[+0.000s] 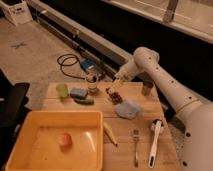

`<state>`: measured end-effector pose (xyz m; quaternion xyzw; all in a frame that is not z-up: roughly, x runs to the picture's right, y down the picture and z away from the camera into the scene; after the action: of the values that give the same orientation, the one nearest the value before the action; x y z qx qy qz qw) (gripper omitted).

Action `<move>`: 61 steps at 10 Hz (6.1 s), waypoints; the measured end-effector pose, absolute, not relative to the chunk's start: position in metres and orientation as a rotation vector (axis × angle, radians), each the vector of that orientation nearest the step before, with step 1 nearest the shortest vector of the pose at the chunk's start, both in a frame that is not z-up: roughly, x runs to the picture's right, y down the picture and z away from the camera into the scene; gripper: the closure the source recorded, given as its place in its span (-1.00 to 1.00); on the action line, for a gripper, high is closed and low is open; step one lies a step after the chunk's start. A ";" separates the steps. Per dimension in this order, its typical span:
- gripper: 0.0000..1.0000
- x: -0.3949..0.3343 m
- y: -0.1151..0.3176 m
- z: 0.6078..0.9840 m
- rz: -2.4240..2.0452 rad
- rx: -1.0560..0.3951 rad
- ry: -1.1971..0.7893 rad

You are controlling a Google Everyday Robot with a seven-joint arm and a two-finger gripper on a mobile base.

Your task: Place grapes in tray

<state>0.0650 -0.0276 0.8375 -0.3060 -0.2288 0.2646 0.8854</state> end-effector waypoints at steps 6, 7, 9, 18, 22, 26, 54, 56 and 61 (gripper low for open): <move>-0.60 0.069 -0.018 0.856 0.584 -0.551 -0.353; -0.60 0.075 -0.014 0.864 0.602 -0.549 -0.330; -0.60 0.078 -0.010 0.879 0.627 -0.548 -0.301; -0.60 0.080 0.034 0.943 0.724 -0.653 -0.258; -0.54 0.069 0.061 0.959 0.708 -0.724 -0.224; 0.21 0.066 0.066 0.956 0.692 -0.727 -0.201; 0.86 -0.014 0.031 0.692 0.305 -0.667 -0.798; 0.86 -0.013 0.031 0.692 0.306 -0.667 -0.798; 0.86 -0.036 0.038 0.695 0.215 -0.692 -0.794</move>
<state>-0.0360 0.0384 0.6951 -0.3297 -0.3780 0.1025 0.8590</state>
